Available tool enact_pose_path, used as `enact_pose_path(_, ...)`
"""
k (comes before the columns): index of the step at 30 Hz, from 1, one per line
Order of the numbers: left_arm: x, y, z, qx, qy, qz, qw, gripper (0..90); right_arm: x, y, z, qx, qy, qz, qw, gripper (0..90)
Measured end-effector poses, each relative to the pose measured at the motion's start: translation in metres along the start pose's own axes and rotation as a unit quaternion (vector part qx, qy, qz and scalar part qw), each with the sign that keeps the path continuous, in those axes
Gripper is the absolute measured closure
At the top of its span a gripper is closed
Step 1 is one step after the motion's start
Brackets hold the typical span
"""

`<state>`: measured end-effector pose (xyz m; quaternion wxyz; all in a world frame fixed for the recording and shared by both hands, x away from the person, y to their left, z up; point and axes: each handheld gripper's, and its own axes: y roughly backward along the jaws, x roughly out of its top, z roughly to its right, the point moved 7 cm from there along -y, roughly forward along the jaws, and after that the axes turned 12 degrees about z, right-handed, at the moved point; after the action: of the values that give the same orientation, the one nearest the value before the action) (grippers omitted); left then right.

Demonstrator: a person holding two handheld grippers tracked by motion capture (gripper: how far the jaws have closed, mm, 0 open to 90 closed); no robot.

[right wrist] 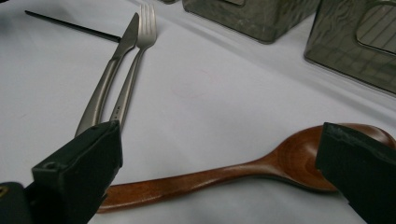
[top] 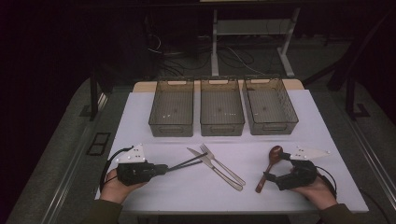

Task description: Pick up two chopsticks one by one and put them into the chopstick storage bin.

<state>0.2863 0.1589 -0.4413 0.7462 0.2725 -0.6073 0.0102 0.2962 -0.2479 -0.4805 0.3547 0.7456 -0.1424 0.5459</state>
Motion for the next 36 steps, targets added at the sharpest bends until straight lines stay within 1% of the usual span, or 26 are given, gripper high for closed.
enact_pose_path(2, 0.004, -0.001, 0.000, 0.001, 0.001, 0.008, 1.0000, 85.3, 0.000, 0.003, 0.002, -0.002, 0.001, 0.003, 1.0000, 0.1)
enact_pose_path(6, 0.009, -0.001, -0.001, 0.007, 0.000, 0.014, 0.9999, 85.3, 0.000, 0.008, 0.006, -0.007, -0.004, 0.008, 0.9999, 0.1)
enact_pose_path(9, 0.011, 0.000, -0.003, 0.018, 0.004, 0.014, 0.9997, 85.3, 0.001, 0.010, 0.007, -0.007, -0.003, 0.010, 0.9999, 0.1)
enact_pose_path(13, 0.015, 0.001, -0.008, 0.037, 0.004, 0.020, 0.9991, 85.3, 0.001, 0.009, 0.007, -0.003, -0.003, 0.010, 0.9999, 0.1)
enact_pose_path(16, 0.022, 0.002, -0.011, 0.046, 0.005, 0.035, 0.9983, 85.3, 0.002, 0.009, 0.006, -0.001, -0.002, 0.010, 0.9999, 0.1)
enact_pose_path(18, 0.026, 0.001, -0.013, 0.054, 0.002, 0.035, 0.9980, 85.3, 0.003, 0.009, 0.006, 0.001, -0.005, 0.013, 0.9999, 0.1)
enact_pose_path(22, 0.034, -0.002, -0.019, 0.068, 0.004, 0.043, 0.9967, 85.3, 0.003, 0.009, 0.007, 0.000, -0.007, 0.013, 0.9999, 0.1)
enact_pose_path(28, 0.042, -0.007, -0.028, 0.092, 0.010, 0.043, 0.9948, 85.3, 0.004, 0.008, 0.007, 0.004, -0.008, 0.015, 0.9998, 0.1)
enact_pose_path(33, 0.050, -0.011, -0.037, 0.103, 0.011, 0.052, 0.9932, 85.3, 0.004, 0.008, 0.007, 0.000, -0.010, 0.015, 0.9998, 0.1)
enact_pose_path(36, 0.055, -0.014, -0.043, 0.113, 0.014, 0.058, 0.9919, 85.3, 0.004, 0.008, 0.007, -0.001, -0.011, 0.015, 0.9998, 0.1)
